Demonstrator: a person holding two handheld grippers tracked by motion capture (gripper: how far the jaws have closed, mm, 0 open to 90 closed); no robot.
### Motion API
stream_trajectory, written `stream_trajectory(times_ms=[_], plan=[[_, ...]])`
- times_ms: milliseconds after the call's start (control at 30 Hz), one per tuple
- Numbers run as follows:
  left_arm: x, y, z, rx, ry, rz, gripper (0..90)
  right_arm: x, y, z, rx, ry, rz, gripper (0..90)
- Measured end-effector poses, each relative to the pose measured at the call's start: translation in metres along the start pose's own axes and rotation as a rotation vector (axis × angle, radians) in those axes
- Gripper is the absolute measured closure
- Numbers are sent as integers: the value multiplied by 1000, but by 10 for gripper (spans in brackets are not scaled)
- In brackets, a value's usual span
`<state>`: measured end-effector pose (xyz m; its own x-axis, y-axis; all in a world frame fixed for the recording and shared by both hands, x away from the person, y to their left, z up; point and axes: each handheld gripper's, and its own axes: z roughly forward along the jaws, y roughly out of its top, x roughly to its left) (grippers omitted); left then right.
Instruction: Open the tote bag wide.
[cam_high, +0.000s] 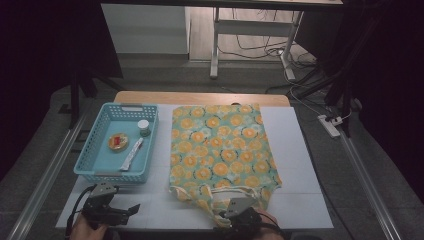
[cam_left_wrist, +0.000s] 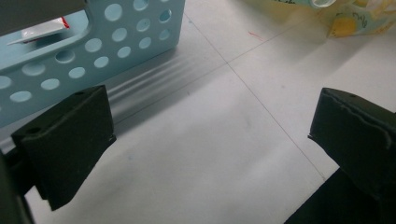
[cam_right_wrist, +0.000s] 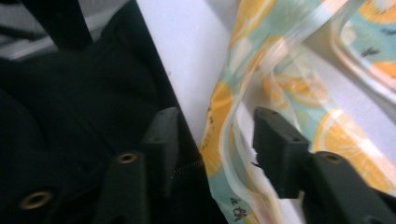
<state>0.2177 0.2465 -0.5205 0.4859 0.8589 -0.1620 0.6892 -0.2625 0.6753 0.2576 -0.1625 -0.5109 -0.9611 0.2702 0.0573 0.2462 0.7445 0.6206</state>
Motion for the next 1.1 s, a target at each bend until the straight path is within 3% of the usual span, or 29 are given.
stream_trajectory(times_ms=[133, 233, 600, 833, 1100], plan=[[0, 0, 0, 0, 1, 1, 0, -1, 0, 3, 42, 13, -21, 780], [0, 0, 0, 0, 1, 1, 0, -5, 1, 1, 37, 44, -19, 896], [0, 0, 0, -3, 0, -3, 0, -28, 23, -19, -29, 68, 16, 900], [1, 0, 0, -3, 0, -6, 0, -49, 41, -32, -77, 18, 16, 900], [1, 0, 0, -4, -2, -8, 0, -81, 53, -31, -91, -31, 45, 900]])
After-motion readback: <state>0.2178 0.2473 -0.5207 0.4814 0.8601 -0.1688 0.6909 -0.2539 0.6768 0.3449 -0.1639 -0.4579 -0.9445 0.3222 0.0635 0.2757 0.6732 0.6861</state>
